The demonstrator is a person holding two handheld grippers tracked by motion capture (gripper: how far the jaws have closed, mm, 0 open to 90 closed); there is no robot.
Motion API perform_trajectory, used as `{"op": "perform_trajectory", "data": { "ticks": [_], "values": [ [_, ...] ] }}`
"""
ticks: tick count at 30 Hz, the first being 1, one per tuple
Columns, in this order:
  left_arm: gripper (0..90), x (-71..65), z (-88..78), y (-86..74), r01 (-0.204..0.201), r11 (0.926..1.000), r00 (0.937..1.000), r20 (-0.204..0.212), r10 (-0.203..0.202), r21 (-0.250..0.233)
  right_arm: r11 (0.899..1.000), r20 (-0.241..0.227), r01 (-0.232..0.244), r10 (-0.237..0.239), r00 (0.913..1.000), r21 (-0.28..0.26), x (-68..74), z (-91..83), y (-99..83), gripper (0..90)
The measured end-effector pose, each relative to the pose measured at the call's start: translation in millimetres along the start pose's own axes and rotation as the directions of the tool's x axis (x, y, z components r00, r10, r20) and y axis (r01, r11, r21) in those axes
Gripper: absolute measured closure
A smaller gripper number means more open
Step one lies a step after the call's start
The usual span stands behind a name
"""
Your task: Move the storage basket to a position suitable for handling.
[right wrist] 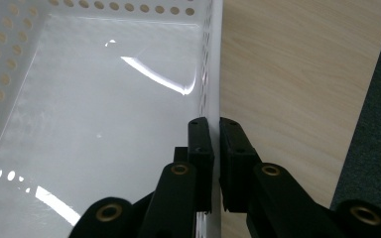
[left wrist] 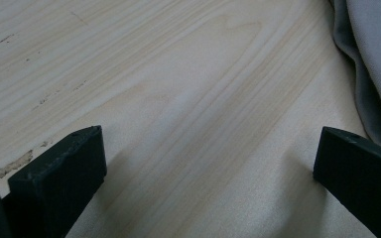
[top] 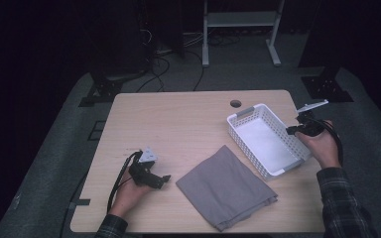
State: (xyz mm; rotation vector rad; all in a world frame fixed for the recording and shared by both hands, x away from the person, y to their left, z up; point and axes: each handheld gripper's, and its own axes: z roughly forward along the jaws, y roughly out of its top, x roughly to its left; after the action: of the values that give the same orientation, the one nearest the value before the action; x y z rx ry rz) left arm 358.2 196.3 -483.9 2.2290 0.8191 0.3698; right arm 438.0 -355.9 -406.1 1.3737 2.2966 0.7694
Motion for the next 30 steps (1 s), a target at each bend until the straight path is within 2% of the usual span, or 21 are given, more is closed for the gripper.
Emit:
{"op": "perform_trajectory", "data": {
  "ticks": [11, 12, 14, 15, 19, 24, 25, 28, 30],
  "values": [
    [0.0, 0.0, 0.0, 0.0, 0.0, 1.0, 1.0, 0.0, 0.0, 0.0, 1.0, -0.018, -0.008, 0.008, 0.9998, -0.008, 1.1, -22.1, -30.1, 83.9],
    [0.0, 0.0, 0.0, 0.0, 0.0, 1.0, 1.0, 0.0, 0.0, 0.0, 1.0, -0.017, -0.011, 0.011, 0.9998, -0.005, 2.6, -25.3, -33.7, 81.9],
    [0.0, 0.1, -0.2, 0.1, -0.001, 1.0, 1.0, 0.001, 0.001, 0.003, 1.0, -0.006, -0.014, 0.014, 0.9999, -0.008, 4.6, -28.9, -35.0, 71.6],
    [0.0, 0.1, -0.2, 0.1, -0.001, 1.0, 1.0, 0.001, 0.001, 0.003, 1.0, 0.007, -0.019, 0.019, 0.9998, -0.023, 6.5, -32.7, -35.0, 67.8],
    [0.0, 0.1, -0.3, 0.1, -0.001, 1.0, 1.0, 0.0, 0.001, 0.003, 0.998, 0.01, -0.044, 0.045, 0.9989, -0.055, 15.8, -44.2, -33.5, 57.1],
    [0.0, 0.1, -0.3, 0.1, -0.001, 1.0, 1.0, 0.001, 0.001, 0.003, 0.996, -0.013, -0.06, 0.059, 0.9982, -0.071, 27.3, -47.2, -33.0, 46.8],
    [0.0, 0.1, -0.2, 0.1, -0.001, 1.0, 1.0, 0.0, 0.001, 0.004, 0.995, -0.02, -0.059, 0.058, 0.9981, -0.084, 32.6, -48.0, -33.4, 40.7],
    [0.0, 0.2, -0.3, 0.2, -0.002, 1.0, 1.0, 0.0, 0.002, 0.004, 0.992, -0.033, -0.073, 0.07, 0.997, -0.105, 36.5, -49.7, -34.2, 36.9],
    [0.0, -0.1, -0.1, 0.1, 0.001, 1.0, 1.0, 0.0, -0.001, 0.001, 0.987, -0.061, -0.095, 0.087, 0.9943, -0.133, 44.8, -51.4, -36.2, 31.6]
  ]
}}
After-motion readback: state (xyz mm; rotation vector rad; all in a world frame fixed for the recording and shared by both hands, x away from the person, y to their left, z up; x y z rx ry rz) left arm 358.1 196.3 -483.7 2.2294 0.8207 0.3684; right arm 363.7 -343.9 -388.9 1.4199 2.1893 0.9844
